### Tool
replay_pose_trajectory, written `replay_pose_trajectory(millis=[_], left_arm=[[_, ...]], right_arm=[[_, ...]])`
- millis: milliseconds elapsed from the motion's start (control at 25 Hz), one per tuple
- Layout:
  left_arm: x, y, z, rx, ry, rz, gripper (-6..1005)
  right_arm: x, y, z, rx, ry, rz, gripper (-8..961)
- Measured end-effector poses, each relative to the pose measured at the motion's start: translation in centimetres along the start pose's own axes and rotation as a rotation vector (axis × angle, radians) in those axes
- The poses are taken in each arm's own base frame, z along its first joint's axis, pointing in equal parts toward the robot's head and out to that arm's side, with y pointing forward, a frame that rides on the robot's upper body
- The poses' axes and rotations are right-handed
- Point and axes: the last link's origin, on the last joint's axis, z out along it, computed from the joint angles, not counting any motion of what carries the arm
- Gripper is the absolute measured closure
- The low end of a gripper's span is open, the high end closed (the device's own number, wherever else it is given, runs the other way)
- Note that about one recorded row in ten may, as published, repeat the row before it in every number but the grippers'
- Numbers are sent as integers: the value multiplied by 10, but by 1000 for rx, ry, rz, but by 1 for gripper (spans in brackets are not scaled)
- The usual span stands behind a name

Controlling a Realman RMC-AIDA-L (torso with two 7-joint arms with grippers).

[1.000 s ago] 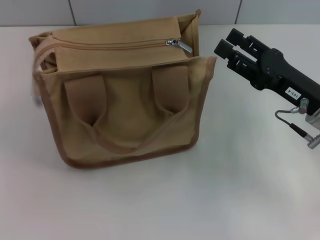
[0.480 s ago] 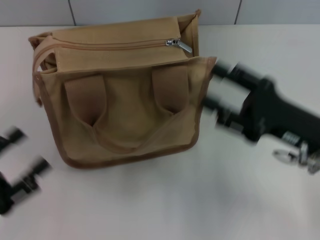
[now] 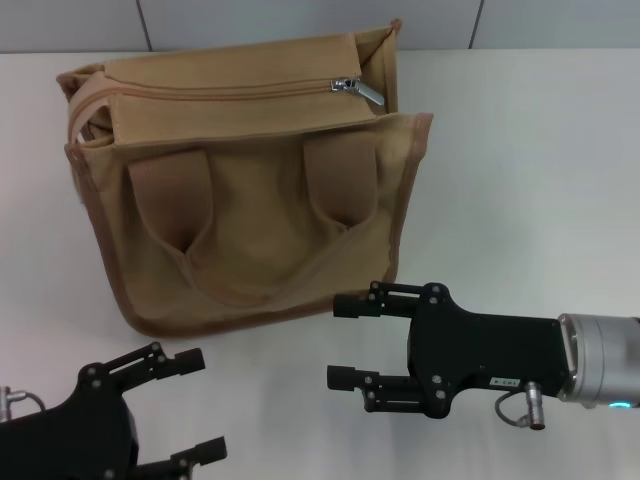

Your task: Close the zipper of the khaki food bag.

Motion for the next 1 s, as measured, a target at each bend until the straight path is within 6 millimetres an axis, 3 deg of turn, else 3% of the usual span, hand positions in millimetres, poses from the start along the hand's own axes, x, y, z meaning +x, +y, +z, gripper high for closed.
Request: replay_pose_trajectory(millis=[360, 1000], left_arm=[[-6, -8, 11, 18, -35, -6, 198], [-9, -6, 14, 21, -32, -17, 198]], right_arm=[[8, 6, -3, 26, -5, -44, 268], [9, 7, -3, 31, -14, -40, 268]])
